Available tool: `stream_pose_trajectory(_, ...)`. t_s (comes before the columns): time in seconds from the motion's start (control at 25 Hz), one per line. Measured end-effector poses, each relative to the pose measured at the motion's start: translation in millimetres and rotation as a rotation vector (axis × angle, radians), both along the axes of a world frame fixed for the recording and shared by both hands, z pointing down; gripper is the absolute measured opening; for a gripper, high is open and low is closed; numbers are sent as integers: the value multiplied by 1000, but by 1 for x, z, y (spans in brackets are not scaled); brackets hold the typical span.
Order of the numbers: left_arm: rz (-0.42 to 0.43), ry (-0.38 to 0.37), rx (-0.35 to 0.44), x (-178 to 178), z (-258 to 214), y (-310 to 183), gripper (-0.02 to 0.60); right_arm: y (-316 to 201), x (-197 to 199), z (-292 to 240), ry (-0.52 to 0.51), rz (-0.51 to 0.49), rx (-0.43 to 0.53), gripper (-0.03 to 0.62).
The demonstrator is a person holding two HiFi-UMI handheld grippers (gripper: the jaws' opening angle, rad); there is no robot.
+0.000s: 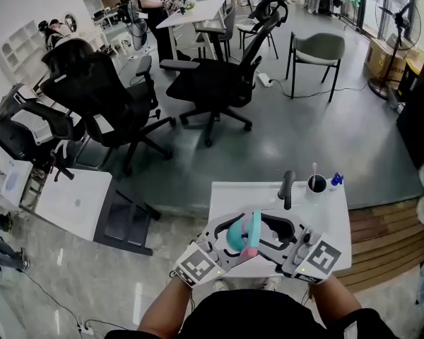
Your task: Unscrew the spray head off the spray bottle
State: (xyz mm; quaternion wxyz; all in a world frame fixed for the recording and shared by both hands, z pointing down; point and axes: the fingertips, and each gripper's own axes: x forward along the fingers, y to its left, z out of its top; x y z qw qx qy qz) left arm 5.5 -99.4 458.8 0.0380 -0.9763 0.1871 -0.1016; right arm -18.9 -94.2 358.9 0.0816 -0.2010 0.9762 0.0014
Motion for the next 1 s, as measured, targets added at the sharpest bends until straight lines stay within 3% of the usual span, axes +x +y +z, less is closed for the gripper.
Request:
stream_pose_trajectory(0.2, -207, -19, -11, -5, 6, -19, 407, -7, -3, 3, 30, 146, 21, 186)
stream_pose_trajectory(0.44, -263, -20, 13, 0, 7, -19, 407, -12, 0, 2, -18, 248, -19, 147)
stream_pose_trajectory(0.64, -200, -5, 27, 0, 4, -13, 407, -7, -3, -2, -1, 184, 11, 141)
stream_pose_trajectory(0.84, -103, -38, 96, -2, 0, 0, 407, 14, -11, 0, 63, 4, -33, 141)
stream_pose_trajectory(1.0, -33, -63, 132, -2, 2, 7, 407, 23, -9, -1, 87, -91, 16, 141)
